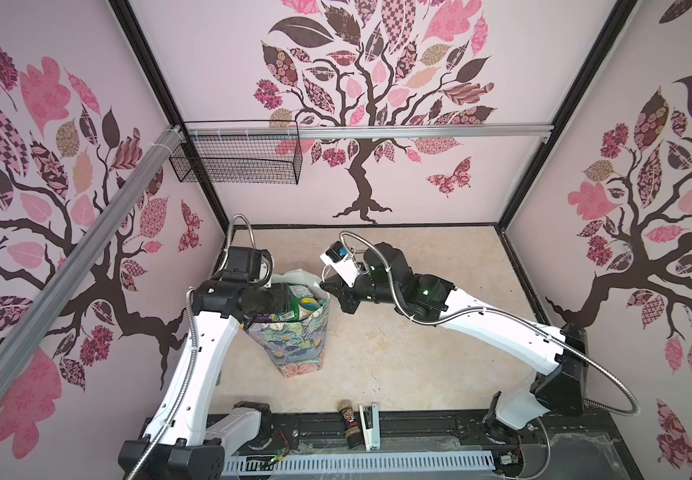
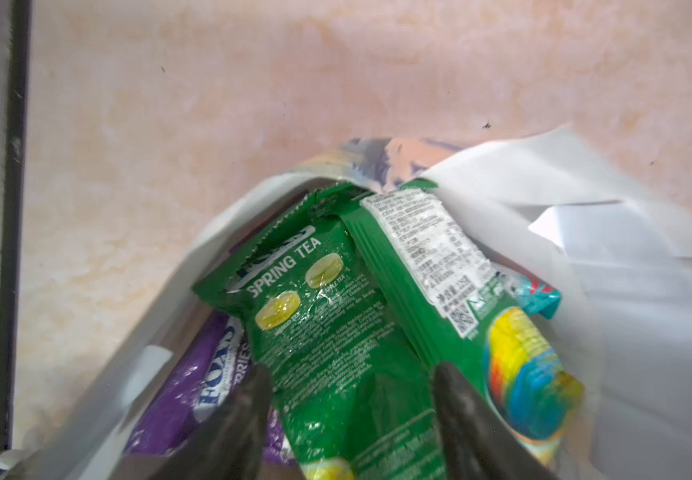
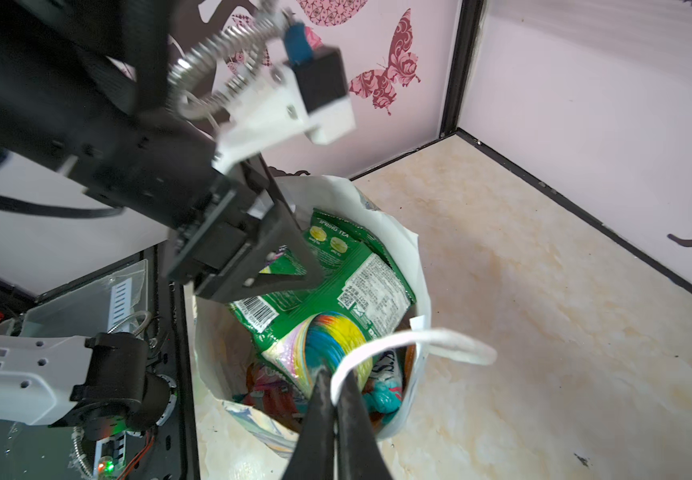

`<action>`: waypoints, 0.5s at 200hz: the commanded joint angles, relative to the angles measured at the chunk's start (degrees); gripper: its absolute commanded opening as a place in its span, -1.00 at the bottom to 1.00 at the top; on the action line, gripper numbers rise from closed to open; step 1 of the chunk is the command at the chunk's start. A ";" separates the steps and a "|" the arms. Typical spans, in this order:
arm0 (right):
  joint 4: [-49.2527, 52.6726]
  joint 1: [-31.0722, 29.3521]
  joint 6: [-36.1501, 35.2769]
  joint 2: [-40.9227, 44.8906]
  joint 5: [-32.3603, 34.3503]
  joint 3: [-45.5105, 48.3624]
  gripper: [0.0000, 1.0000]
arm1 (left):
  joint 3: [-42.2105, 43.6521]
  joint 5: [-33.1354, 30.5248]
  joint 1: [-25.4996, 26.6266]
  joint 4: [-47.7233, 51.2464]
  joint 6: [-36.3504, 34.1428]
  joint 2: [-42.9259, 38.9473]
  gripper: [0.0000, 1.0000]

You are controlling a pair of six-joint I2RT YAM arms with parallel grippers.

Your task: Place the snacks into the paper bag

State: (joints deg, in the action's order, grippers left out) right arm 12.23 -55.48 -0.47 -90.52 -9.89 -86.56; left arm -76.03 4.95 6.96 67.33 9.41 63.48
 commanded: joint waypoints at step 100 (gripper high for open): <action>0.85 17.67 -0.33 4.70 -0.52 0.89 -1.00 | -23.89 -6.40 -4.93 2.11 -1.06 -1.74 0.65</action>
State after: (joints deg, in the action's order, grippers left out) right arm 15.11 -38.79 0.16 -90.89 -13.28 -86.70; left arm -96.18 -1.69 4.10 69.71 8.95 62.39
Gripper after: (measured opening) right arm 0.049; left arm 0.824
